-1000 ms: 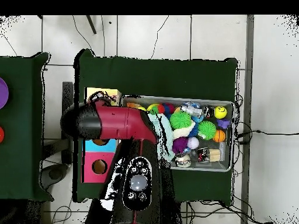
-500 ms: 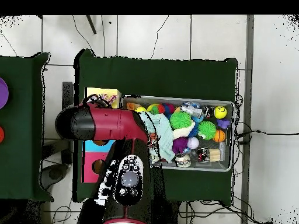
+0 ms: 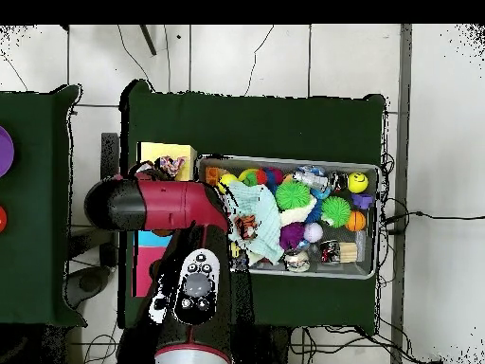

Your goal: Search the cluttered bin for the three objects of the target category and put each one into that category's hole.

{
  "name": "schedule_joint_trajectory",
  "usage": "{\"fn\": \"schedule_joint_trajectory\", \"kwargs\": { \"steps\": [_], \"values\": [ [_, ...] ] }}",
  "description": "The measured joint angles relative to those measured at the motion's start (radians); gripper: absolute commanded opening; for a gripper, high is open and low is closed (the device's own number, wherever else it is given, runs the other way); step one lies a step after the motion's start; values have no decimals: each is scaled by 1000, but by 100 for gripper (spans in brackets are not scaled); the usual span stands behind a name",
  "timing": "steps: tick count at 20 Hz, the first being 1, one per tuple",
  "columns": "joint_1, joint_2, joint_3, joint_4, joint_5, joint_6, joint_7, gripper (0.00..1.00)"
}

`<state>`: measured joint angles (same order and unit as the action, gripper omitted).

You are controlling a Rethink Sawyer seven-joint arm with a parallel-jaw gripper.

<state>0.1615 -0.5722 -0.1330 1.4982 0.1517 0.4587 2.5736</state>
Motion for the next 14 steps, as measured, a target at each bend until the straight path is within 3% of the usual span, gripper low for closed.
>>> {"fn": "schedule_joint_trajectory", "kwargs": {
  "steps": [14],
  "values": [
    [0,46,-9,-31,20,-2,0,0]
  ]
}}
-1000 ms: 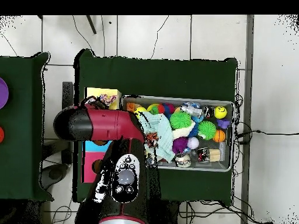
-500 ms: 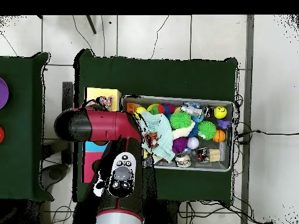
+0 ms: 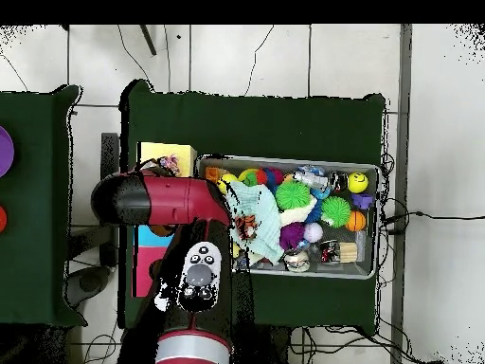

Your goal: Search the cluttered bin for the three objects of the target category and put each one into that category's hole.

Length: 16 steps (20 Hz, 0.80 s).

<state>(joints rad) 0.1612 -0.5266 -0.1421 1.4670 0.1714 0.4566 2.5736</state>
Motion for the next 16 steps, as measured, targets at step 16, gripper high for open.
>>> {"fn": "schedule_joint_trajectory", "kwargs": {
  "steps": [16],
  "values": [
    [-14,86,27,-18,104,-33,0,0]
  ]
}}
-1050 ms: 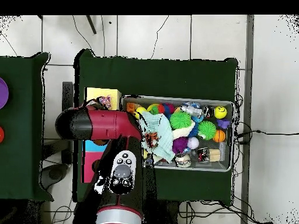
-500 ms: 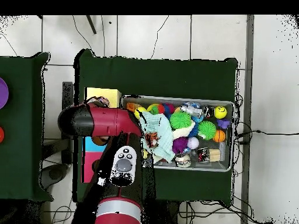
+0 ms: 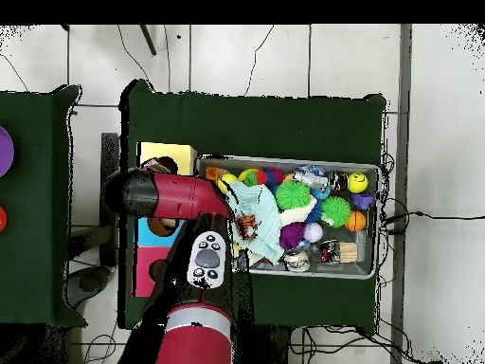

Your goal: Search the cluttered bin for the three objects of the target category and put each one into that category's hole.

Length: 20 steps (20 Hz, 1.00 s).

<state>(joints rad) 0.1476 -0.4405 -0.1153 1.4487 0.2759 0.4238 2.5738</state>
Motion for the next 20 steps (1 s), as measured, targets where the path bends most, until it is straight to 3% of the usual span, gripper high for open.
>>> {"fn": "schedule_joint_trajectory", "kwargs": {
  "steps": [20],
  "values": [
    [19,33,12,2,52,-122,0,0]
  ]
}}
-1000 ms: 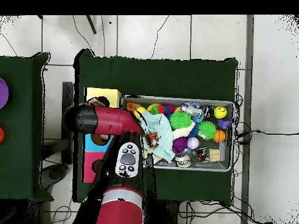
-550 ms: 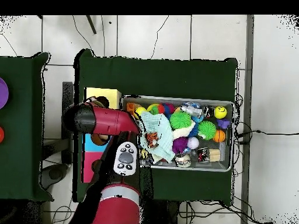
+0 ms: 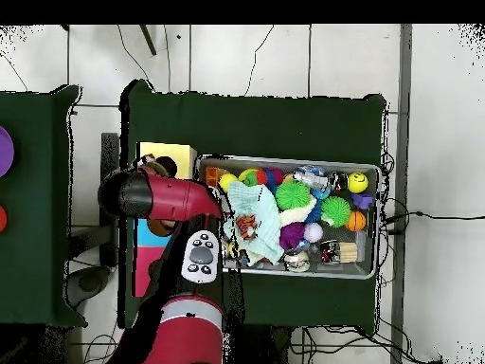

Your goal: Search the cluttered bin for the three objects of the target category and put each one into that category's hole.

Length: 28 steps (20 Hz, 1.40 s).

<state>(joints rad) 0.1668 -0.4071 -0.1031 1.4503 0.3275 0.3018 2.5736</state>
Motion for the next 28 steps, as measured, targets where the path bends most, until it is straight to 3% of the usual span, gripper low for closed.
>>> {"fn": "schedule_joint_trajectory", "kwargs": {
  "steps": [7,18,28],
  "values": [
    [10,-2,-5,12,0,-43,0,0],
    [17,-4,-16,12,-1,-31,0,0],
    [31,-55,-56,12,-1,126,0,0]
  ]
}}
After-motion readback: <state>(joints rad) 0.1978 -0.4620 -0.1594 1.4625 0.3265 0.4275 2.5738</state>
